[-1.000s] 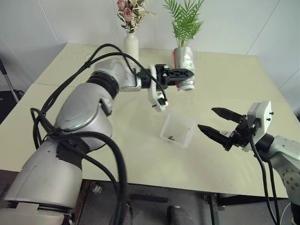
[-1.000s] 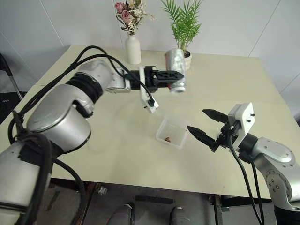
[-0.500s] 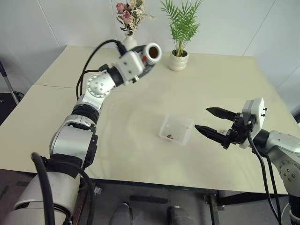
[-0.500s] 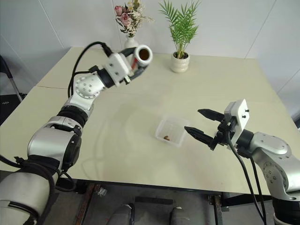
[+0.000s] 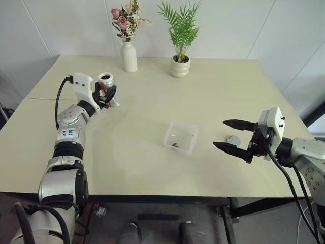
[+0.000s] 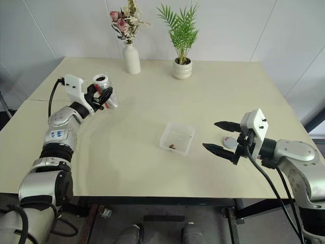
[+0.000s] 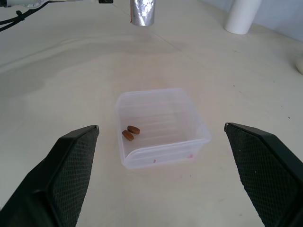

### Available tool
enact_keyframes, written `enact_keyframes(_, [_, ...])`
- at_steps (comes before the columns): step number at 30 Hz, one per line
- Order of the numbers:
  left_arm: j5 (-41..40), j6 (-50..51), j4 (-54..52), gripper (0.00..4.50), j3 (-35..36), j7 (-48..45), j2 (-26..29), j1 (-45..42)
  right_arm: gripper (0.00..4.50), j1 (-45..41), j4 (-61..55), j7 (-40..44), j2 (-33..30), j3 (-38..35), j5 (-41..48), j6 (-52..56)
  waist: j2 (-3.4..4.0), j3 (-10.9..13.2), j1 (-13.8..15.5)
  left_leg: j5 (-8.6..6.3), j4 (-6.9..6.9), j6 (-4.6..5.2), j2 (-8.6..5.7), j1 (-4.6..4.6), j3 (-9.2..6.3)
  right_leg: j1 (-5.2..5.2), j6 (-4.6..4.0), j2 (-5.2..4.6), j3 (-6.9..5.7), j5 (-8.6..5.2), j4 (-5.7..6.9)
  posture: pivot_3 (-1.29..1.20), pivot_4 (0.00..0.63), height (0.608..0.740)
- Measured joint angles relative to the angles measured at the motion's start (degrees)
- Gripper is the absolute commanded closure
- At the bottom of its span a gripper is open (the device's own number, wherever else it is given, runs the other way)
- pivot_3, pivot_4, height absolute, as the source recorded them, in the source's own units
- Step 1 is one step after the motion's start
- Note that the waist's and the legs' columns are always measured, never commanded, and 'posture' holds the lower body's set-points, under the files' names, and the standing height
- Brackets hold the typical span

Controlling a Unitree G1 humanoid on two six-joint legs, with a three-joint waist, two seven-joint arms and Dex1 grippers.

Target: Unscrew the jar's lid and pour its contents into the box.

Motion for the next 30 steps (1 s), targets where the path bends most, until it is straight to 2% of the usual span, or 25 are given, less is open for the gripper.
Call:
enact_keyframes(4, [2.93, -2.32, 0.0, 2.13, -0.89, 0.15, 2.88, 4.79, 0.01, 0.09, 0.02, 0.08, 0.0, 0.01, -0.46, -0.03, -0.01, 0.0, -0.06, 0.0, -0.05, -0.01, 0.0, 0.02, 0.0, 0.0, -0.02, 0.0, 0.0, 0.0, -0.01, 0.0, 0.15, 0.74])
enact_keyframes(12, [3.55, -6.76, 0.18, 2.13, 1.08, 6.06, 2.57, 6.85, 0.01, 0.76, -0.23, 0.07, 0.17, 0.03, -0.46, -0.01, -0.04, -0.01, 0.49, 0.0, -0.05, -0.01, 0.0, 0.0, 0.0, 0.04, -0.04, -0.01, 0.0, 0.01, -0.12, 0.0, 0.15, 0.74])
enact_keyframes(22, [0.05, -5.69, 0.28, 2.13, 5.57, 10.07, 0.67, 8.74, 0.01, 0.95, -0.51, 0.04, 0.28, 0.07, -0.41, 0.06, -0.04, -0.02, 0.29, 0.0, -0.09, -0.02, 0.0, 0.02, 0.01, 0.04, -0.04, -0.01, 0.0, 0.01, -0.17, 0.0, 0.15, 0.74])
enact_keyframes(28, [-1.29, -3.03, 0.27, 0.23, 6.7, 9.89, 0.66, 8.75, 0.0, 0.66, -0.5, 0.05, 0.28, 0.47, -0.41, 0.06, -0.05, -0.02, 0.33, 0.0, -0.12, -0.02, 0.01, 0.0, 0.01, 0.04, -0.05, -0.01, 0.0, 0.01, -0.21, 0.0, 0.15, 0.74])
enact_keyframes(29, [-1.49, -2.65, 0.25, 0.01, 6.75, 9.58, 0.66, 8.75, 0.0, 0.58, -0.48, 0.05, 0.28, 0.84, -0.41, 0.06, -0.05, -0.02, 0.3, 0.0, -0.12, -0.02, 0.01, 0.01, 0.01, 0.04, -0.05, -0.01, 0.0, 0.01, -0.21, 0.0, 0.15, 0.74])
enact_keyframes(30, [-1.64, -2.47, 0.17, 0.01, 6.83, 9.42, 0.66, 8.76, 0.0, 0.51, -0.46, 0.08, 0.29, 1.14, -0.41, 0.06, -0.05, -0.02, 0.29, -0.01, -0.12, -0.02, 0.01, 0.0, 0.01, 0.04, -0.05, -0.01, 0.0, 0.01, -0.21, 0.0, 0.15, 0.74])
